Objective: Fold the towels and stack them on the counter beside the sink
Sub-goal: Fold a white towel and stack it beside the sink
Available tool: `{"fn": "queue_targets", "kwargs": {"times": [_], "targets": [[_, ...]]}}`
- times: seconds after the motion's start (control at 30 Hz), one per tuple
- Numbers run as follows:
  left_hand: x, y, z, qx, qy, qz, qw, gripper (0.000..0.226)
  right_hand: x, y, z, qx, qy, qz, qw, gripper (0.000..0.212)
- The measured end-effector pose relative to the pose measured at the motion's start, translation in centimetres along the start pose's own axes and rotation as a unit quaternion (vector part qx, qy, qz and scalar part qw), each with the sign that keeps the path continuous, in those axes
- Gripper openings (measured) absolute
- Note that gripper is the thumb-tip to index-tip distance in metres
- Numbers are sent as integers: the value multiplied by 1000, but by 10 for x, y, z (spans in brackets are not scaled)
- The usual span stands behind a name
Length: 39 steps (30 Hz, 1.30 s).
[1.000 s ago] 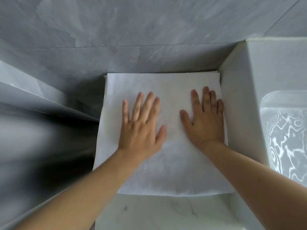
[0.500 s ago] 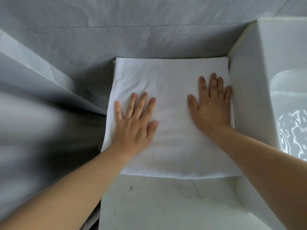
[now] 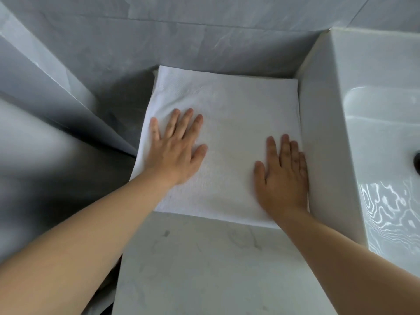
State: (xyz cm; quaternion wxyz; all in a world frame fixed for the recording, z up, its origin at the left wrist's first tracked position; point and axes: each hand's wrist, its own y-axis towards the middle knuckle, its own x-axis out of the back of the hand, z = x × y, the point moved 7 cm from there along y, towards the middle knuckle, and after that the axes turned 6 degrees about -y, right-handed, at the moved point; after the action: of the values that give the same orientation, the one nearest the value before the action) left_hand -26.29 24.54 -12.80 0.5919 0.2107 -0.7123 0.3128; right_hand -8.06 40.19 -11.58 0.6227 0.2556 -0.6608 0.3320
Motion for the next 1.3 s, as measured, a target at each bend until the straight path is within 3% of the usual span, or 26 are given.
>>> {"fn": "queue_targets", "kwargs": {"times": [0.07, 0.13, 0.2, 0.27, 0.33, 0.43, 0.57, 0.83, 1.0, 1.1, 1.23, 1.3], "targets": [[4, -1, -4, 15, 5, 2, 1000, 70, 1, 1, 0, -1, -6, -7, 1000, 68], [13, -12, -27, 24, -17, -50, 998, 71, 1, 2, -2, -3, -8, -16, 1000, 68], [17, -36, -69, -21, -78, -98, 992, 71, 1, 2, -2, -5, -2, -24, 1000, 69], [2, -65, -100, -66, -76, -81, 992, 71, 2, 2, -1, -6, 5, -30, 1000, 69], [-15, -83, -82, -33, -36, -43, 998, 74, 2, 2, -1, -2, 5, -34, 999, 70], [-17, -95, -19, 48, -25, -54, 997, 77, 1, 4, -4, -2, -1, -34, 999, 68], [-19, -106, 25, 78, -65, -46, 994, 80, 1, 3, -4, -1, -1, -34, 999, 64], [-14, -103, 22, 115, -48, -10, 992, 82, 3, 1, -2, 0, -6, -33, 999, 67], [12, -49, 6, 62, -25, -51, 996, 73, 6, 2, 1, -2, -8, -29, 1000, 71], [6, -19, 23, 118, -82, -15, 990, 70, 4, 1, 0, -3, -9, -26, 1000, 71], [5, -8, 54, 272, -153, -30, 950, 76, 3, 2, -1, -5, -6, -29, 1000, 70], [22, 14, 48, 266, -112, -74, 955, 73, 2, 2, -1, -5, -5, -33, 999, 69]]}}
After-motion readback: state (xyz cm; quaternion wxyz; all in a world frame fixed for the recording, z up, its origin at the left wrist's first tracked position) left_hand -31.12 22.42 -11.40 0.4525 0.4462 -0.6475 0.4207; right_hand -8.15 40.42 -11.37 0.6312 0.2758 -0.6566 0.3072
